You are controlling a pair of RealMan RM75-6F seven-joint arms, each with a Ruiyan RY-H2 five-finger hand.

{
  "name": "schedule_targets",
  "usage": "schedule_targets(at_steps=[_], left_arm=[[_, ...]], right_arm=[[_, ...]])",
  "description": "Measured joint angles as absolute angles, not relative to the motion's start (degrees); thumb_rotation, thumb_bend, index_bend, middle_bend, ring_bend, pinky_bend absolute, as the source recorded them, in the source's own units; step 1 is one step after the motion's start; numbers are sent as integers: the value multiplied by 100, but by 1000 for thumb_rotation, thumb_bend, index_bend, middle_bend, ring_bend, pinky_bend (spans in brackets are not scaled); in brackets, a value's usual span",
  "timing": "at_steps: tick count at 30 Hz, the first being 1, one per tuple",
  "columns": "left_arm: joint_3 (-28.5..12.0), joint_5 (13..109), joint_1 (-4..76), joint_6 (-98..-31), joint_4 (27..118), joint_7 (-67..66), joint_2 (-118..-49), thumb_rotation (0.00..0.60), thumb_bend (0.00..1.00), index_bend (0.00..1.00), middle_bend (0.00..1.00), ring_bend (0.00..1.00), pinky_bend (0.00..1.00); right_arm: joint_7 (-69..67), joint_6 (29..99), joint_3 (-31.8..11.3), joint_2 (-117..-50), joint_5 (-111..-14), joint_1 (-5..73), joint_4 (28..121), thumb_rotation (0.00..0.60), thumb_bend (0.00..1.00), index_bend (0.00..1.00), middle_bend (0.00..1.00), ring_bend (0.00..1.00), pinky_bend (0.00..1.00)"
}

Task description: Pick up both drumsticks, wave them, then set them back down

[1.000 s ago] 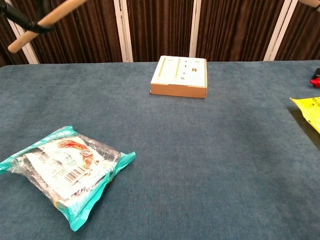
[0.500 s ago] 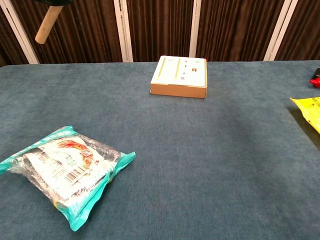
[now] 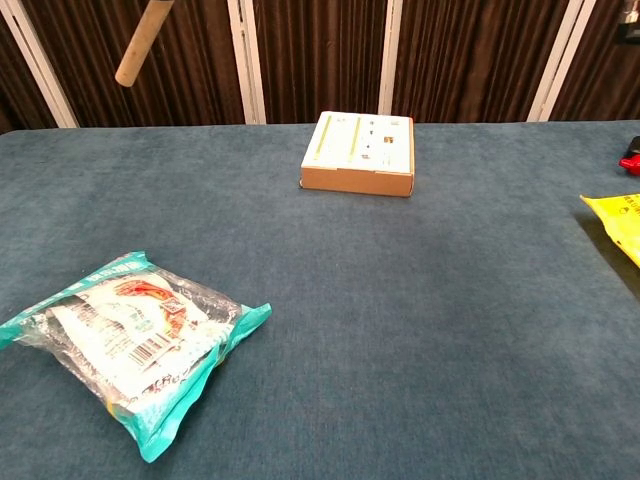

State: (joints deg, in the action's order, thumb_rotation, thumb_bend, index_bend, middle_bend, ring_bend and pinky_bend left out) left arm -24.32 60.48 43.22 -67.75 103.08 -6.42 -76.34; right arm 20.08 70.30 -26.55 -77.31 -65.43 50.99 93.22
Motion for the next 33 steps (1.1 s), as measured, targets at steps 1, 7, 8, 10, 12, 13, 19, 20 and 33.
schedule_targets(at_steps=[1,7,8,10,12,13,19,20,33], left_arm=[[-2464,5942,4374,-6749,10322,-716,-7657,600,398,657,630,73,0],[-2531,5497,4645,-6673,10409,-1169,-7868,600,395,657,630,72,0],[-2531,5448,4677,-6677,10420,-1235,-7904,600,394,656,630,73,0],[-2523,5351,4741,-6711,10444,-1394,-7988,600,392,656,630,73,0],[-2510,5280,4784,-6766,10457,-1529,-8051,600,391,656,630,72,0],[-2500,5240,4809,-6812,10460,-1617,-8089,600,391,656,630,72,0],[-2529,5173,4887,-7080,10438,-1736,-8308,600,389,655,630,73,0],[-2543,5169,4895,-7122,10426,-1741,-8341,600,389,654,630,73,0],[-2798,4676,5015,-7413,10500,-2128,-8449,600,387,654,630,73,0]], right_arm=[[2031,7013,-2636,-7758,-6565,5130,9303,600,402,853,662,387,0],[2355,6956,-2520,-7910,-6670,5290,9189,600,402,856,662,387,0],[2471,6963,-2484,-7946,-6725,5326,9144,600,403,856,662,387,0],[2612,6983,-2450,-8039,-6777,5378,9094,600,403,856,662,387,0],[2681,7004,-2447,-8131,-6739,5414,9072,600,403,856,662,387,0],[2717,7010,-2449,-8143,-6709,5424,9069,600,402,859,663,387,0],[2987,6986,-2455,-8104,-6502,5450,9221,600,403,868,662,387,0],[3014,6982,-2445,-8080,-6505,5450,9252,600,403,868,663,387,0],[3069,7062,-2346,-7994,-6694,5418,9411,600,402,871,663,387,0]])
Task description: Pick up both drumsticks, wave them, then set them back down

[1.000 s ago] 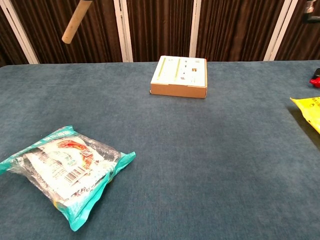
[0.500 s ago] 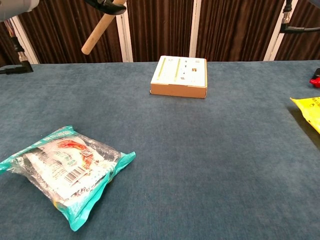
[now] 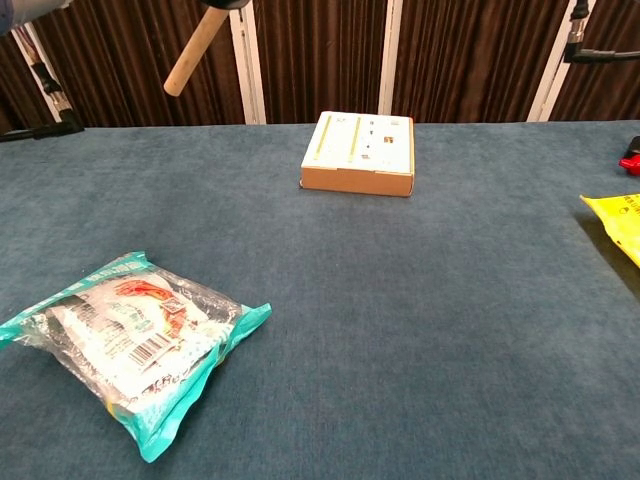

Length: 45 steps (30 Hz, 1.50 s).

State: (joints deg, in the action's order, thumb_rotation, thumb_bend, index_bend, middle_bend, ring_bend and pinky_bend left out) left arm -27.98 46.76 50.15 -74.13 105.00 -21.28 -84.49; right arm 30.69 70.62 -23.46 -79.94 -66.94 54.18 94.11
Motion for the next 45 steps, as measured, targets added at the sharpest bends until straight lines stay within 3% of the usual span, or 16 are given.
schedule_targets(at_steps=[33,45], left_arm=[[-2733,4341,5312,-7559,10661,-2661,-8587,600,386,658,630,72,0],[-2045,4894,4792,-7494,10847,-2809,-7724,600,385,659,628,72,0]], right_arm=[[3375,7023,-2255,-7995,-6659,5481,9672,600,403,875,665,387,0],[3049,7078,-2118,-7814,-6515,5139,9355,600,403,875,665,387,0]])
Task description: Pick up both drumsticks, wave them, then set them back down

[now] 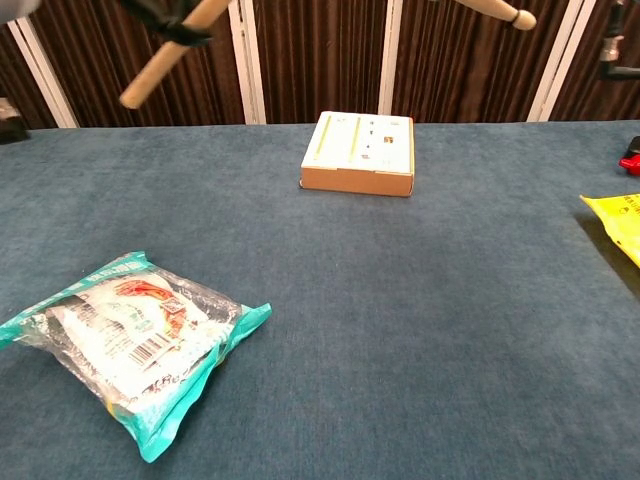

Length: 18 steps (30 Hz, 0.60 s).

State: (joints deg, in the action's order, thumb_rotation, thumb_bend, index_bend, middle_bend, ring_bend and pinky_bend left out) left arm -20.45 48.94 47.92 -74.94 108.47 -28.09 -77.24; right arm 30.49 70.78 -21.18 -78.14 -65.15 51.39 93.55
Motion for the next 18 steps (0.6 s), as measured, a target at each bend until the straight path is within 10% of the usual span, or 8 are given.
schedule_targets(at_steps=[18], left_arm=[[-935,5966,3891,-6893,8691,-1774,-7298,600,385,660,625,72,0]], right_arm=[[2110,7131,-1571,-8098,-6940,4608,8311,600,404,875,665,387,0]])
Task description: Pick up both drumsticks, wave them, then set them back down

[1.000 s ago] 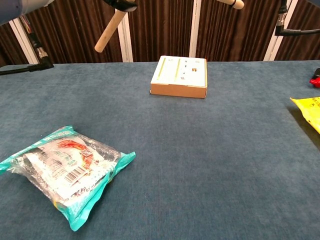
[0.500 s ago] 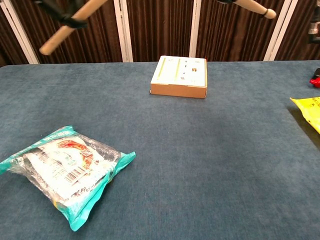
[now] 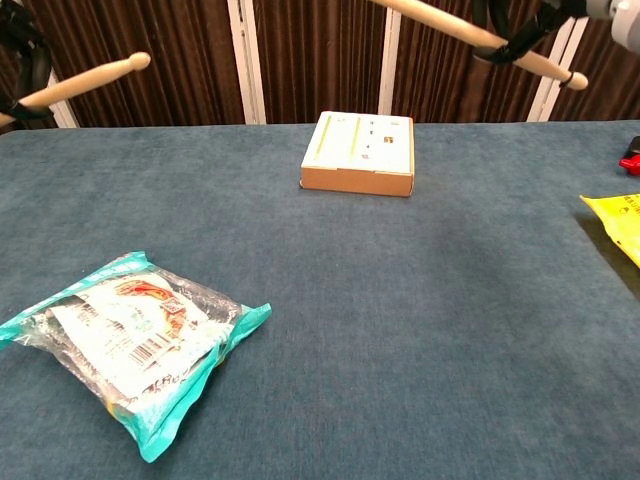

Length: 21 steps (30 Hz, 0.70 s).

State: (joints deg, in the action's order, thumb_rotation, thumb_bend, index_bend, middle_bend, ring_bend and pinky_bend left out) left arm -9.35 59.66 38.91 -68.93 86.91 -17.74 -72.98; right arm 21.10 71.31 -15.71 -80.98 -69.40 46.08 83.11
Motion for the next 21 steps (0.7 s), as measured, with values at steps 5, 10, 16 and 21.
schedule_targets(at_steps=[5,10,16,21], left_arm=[[-821,6204,3922,-6595,7625,-1532,-7743,600,385,653,618,73,0],[-775,6306,4053,-6178,6389,-1455,-8459,600,386,650,615,73,0],[-797,6314,4183,-5698,5449,-1393,-9105,600,386,649,615,72,0],[-795,6452,4217,-5605,5167,-1295,-9290,600,385,648,613,72,0]], right_arm=[[2052,7128,-1459,-8254,-7136,4577,8141,600,404,875,665,387,0],[2088,7010,-1268,-8604,-7317,4620,7722,600,404,875,665,387,0],[2107,6806,-1088,-9189,-7523,4718,7040,600,405,875,665,387,0],[2108,6599,-1021,-9639,-7573,4815,6517,600,405,875,665,387,0]])
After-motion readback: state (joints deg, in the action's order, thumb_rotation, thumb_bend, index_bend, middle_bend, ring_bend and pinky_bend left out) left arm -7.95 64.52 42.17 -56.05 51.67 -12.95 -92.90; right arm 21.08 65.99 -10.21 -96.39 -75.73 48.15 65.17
